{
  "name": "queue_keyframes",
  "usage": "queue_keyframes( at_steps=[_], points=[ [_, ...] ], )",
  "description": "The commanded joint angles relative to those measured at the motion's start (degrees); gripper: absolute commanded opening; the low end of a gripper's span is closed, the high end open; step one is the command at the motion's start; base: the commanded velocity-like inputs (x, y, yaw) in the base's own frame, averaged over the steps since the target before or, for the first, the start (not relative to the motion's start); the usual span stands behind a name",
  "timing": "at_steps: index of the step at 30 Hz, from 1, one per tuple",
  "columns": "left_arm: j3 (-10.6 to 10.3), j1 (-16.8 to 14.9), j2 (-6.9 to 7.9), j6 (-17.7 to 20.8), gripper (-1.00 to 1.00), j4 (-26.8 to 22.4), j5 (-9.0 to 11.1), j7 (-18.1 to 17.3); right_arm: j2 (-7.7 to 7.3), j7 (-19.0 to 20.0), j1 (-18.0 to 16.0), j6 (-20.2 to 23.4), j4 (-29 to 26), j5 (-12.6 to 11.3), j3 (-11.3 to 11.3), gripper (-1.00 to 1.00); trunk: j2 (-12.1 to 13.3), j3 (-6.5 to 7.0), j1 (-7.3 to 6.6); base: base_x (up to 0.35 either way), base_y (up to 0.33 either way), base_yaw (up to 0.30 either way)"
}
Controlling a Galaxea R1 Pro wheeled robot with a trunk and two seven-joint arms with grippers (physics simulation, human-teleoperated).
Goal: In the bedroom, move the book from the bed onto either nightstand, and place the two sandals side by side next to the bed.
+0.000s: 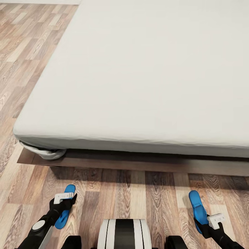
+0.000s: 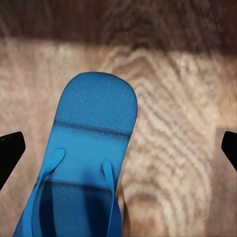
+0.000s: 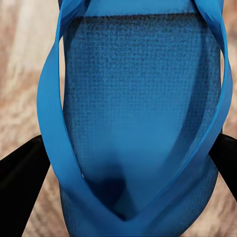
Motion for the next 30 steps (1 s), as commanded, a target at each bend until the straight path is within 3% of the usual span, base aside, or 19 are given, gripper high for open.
queue_keyframes(
  at_steps=[1, 30],
  points=[
    [0.1, 0.0, -0.01, 0.0, 1.00, 0.0, 0.6, -0.4, -0.03, 0.3, 0.0, -0.1, 0.1, -0.6, 0.4, -1.00, 0.0, -0.03, -0.01, 0.000, 0.000, 0.000],
    [0.1, 0.0, -0.01, 0.0, 1.00, 0.1, 0.5, -0.4, -0.03, 0.3, 0.0, -0.2, 0.1, -0.6, 0.4, -1.00, 0.0, -0.03, -0.01, 0.000, 0.076, 0.000]
  ],
)
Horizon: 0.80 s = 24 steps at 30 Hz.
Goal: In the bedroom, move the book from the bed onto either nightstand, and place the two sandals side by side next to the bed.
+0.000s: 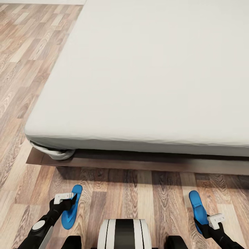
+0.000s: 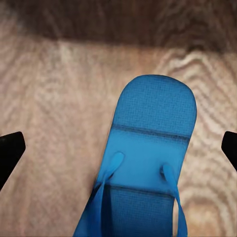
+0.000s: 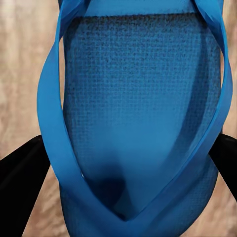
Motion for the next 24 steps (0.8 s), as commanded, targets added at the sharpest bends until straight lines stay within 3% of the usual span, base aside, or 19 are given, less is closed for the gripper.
queue_keyframes(
  at_steps=[1, 16, 24],
  points=[
    [0.1, 0.0, -0.01, -0.1, 1.00, 0.0, 0.6, -0.4, -0.03, 0.3, 0.0, -0.1, 0.1, -0.6, 0.4, -1.00, 0.0, -0.03, -0.01, 0.000, 0.005, 0.000],
    [0.1, 0.0, -0.15, 0.1, 1.00, 0.0, 0.6, -0.4, -0.03, 0.3, 0.0, -0.1, 0.1, -0.6, 0.4, -1.00, 0.0, -0.03, -0.01, -0.148, 0.002, 0.000],
    [0.1, 0.0, -0.16, 0.1, 1.00, 0.0, 0.6, -0.4, -0.03, 0.3, 0.0, -0.1, 0.1, -0.6, 0.4, -1.00, 0.0, -0.03, -0.01, -0.004, 0.231, 0.000]
  ],
)
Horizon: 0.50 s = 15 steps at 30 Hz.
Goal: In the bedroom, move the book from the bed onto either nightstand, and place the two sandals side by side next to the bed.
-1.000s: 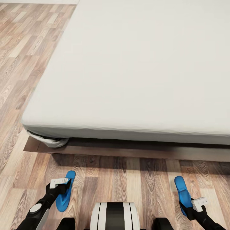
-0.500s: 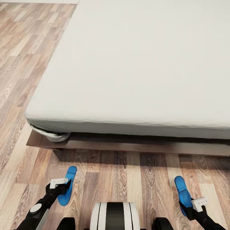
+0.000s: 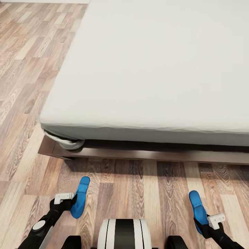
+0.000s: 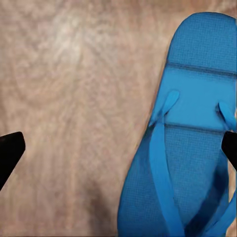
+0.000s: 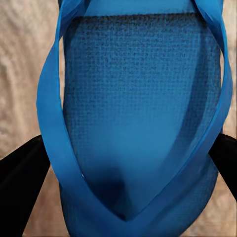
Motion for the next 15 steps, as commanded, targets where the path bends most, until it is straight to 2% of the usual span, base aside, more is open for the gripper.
queue_keyframes(
  at_steps=[1, 8, 15],
  points=[
    [0.1, 0.0, 0.01, -0.1, 1.00, 0.1, 0.6, -0.4, -0.04, 0.3, 0.0, -0.2, 0.1, -0.6, 0.4, -1.00, 0.0, -0.02, -0.01, 0.015, 0.295, 0.000],
    [0.1, 0.0, 0.05, -0.2, 1.00, 0.1, 0.6, -0.4, -0.04, 0.3, 0.0, -0.1, 0.1, -0.6, 0.4, -1.00, 0.0, -0.02, -0.01, 0.022, 0.127, 0.000],
    [0.1, 0.0, 0.05, -0.2, 1.00, 0.1, 0.6, -0.4, -0.04, 0.3, 0.0, -0.1, 0.1, -0.6, 0.4, -1.00, 0.0, -0.02, -0.01, 0.001, 0.288, 0.000]
  ],
)
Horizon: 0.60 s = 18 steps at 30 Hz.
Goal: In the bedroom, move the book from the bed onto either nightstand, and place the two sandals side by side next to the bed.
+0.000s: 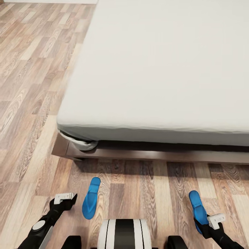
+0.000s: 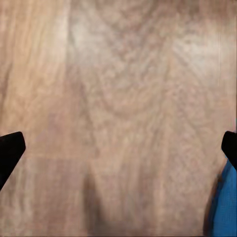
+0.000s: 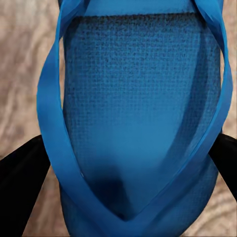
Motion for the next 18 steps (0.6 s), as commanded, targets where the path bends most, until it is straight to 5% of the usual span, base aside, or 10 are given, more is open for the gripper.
queue_keyframes(
  at_steps=[1, 18],
  points=[
    [0.0, 0.0, -0.01, -0.1, 1.00, 0.1, 0.6, -0.4, -0.04, 0.3, 0.0, -0.1, 0.1, -0.6, 0.4, -1.00, 0.0, -0.02, -0.01, 0.000, 0.313, 0.000],
    [0.0, 0.0, -0.01, -0.1, 1.00, 0.1, 0.6, -0.4, -0.04, 0.3, 0.0, -0.2, 0.1, -0.6, 0.4, -1.00, 0.0, -0.02, -0.01, 0.000, 0.315, 0.000]
  ],
)
